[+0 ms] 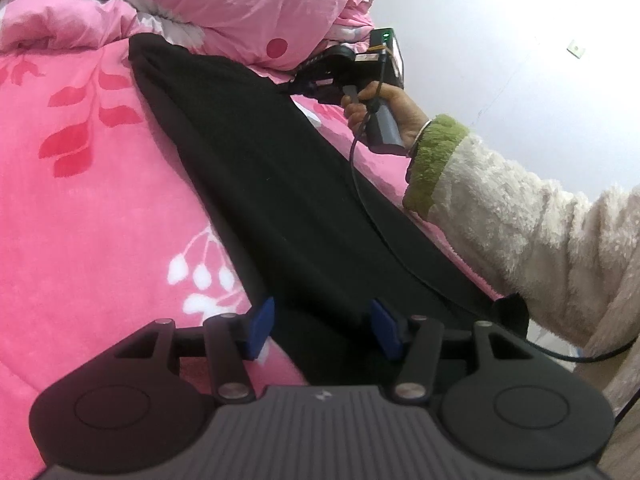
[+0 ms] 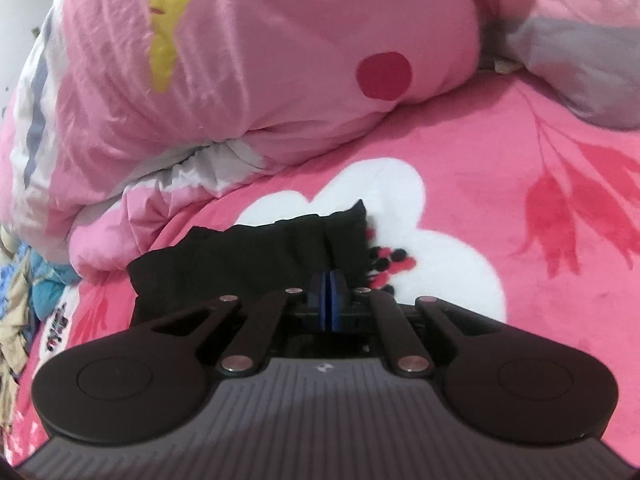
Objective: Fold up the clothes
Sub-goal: 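Move the right gripper to the strip's collar end and grasp it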
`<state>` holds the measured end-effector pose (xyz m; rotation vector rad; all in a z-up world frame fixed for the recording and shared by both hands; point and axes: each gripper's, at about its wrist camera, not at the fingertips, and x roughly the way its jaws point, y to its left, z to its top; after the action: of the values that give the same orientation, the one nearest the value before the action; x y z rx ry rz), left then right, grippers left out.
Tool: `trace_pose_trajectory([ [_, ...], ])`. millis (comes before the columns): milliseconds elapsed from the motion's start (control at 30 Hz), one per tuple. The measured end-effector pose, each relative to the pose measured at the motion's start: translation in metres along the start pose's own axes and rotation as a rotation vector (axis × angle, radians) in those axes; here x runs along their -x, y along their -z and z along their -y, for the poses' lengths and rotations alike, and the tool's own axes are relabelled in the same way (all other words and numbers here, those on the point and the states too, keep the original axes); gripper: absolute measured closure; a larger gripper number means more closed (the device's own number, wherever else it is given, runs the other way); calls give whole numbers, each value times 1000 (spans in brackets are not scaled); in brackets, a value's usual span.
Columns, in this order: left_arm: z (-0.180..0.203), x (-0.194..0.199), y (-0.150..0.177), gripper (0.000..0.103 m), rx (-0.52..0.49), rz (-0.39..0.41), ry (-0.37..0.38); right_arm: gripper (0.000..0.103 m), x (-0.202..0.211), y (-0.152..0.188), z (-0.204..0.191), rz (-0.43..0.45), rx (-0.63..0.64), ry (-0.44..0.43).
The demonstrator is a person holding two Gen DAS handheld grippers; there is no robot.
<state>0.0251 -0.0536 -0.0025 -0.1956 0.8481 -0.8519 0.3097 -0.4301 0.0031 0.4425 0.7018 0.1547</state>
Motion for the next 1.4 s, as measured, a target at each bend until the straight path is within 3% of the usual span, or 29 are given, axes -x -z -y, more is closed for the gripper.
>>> trace_pose_trajectory([
  [133,9,1,0,47,-42,-2,-32,102,-9,1,7,5,18,50],
  [300,13,7,-11,46,-21,-1,-50,102,-13,2,11,2,30,75],
  [500,21,10,-33,40,-23,66,-45,96,10,-21,2,47,3,-64],
  [600,26,-14,-35,40,-44,29,-66,88,-3,-34,-7,44,42,-43],
  [667,21,-37,-32,41,-21,-52,-114,88,-21,-39,-11,5,52,-35],
  [833,24,-42,-28,41,-37,-58,-135,87,-53,-39,-15,-65,83,21],
  [900,25,-43,-28,41,-38,-62,-142,87,-58,-37,-16,-76,105,36],
  [1067,28,-41,-30,41,-25,-75,-155,101,-46,-37,-20,-27,132,25],
  [1267,23,-43,-33,41,5,-84,-149,102,-28,-45,-14,59,105,30],
  [1400,24,-42,-33,41,-8,-87,-153,102,-33,-45,-8,64,95,49],
])
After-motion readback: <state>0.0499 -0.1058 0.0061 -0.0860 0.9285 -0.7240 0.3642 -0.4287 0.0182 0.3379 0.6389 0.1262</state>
